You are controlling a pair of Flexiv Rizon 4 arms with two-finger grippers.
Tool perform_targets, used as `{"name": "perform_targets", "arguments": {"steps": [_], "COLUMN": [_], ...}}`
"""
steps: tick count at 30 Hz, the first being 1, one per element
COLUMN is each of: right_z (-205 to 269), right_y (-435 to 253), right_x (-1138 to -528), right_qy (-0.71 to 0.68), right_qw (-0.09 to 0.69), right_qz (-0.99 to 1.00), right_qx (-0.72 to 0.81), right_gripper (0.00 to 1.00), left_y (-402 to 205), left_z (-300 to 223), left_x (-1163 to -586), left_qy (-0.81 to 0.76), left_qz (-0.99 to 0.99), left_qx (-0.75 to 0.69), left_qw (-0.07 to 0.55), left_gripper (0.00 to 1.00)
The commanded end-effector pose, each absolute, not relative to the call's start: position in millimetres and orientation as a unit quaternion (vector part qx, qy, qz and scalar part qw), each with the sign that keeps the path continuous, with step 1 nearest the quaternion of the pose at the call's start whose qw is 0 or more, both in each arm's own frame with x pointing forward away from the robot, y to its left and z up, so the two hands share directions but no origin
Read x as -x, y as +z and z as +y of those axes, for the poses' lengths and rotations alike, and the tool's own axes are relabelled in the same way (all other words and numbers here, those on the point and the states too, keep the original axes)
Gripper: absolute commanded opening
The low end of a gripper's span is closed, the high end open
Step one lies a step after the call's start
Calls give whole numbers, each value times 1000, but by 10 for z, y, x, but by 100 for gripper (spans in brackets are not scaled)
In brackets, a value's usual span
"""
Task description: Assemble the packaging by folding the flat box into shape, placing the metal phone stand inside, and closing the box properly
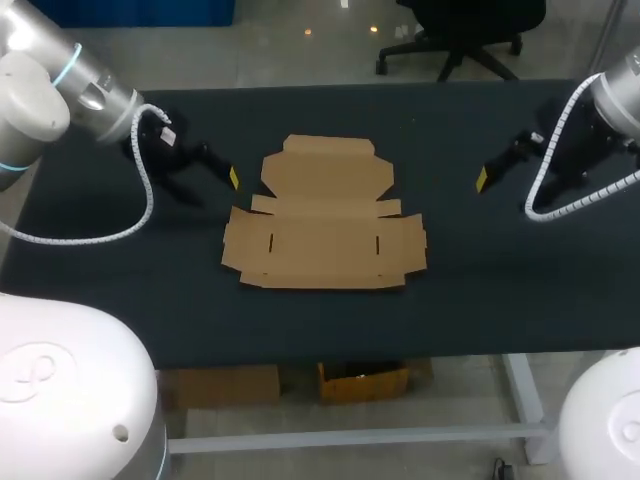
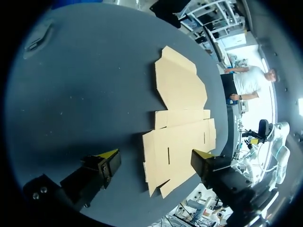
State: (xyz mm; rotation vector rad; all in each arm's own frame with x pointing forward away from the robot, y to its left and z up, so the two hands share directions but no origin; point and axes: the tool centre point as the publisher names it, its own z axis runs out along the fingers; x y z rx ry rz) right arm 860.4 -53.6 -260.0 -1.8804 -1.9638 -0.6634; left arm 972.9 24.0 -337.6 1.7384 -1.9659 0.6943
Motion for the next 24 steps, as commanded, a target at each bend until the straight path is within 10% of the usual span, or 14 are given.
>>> {"name": "perform_targets", "arguments": {"steps": [1,4,11,24], "right_z": [-536,-532,-500,-448], "right_y": [-2611,-2611,-2588,-2591], "right_x": [-8688,-8712,-8721,-8725], "right_qy": [-232,-232,-235,-237], "right_qw": [183,184,182,184], "right_qz": [-696,-698,-701,-704], "right_qx": [654,653,648,644], "right_gripper": [100,100,100,100], "left_y": [-3470,-3529,-3647,-3773], "left_z": [234,272,320,208], "left_x": [-9718,-9728,-9741,-9712], "left_qy": [258,271,265,249], "left_qz": [-706,-699,-703,-718], "left_qx": [-624,-625,-623,-606], "left_qw": [211,217,217,234], "left_gripper": [100,100,45,45]}}
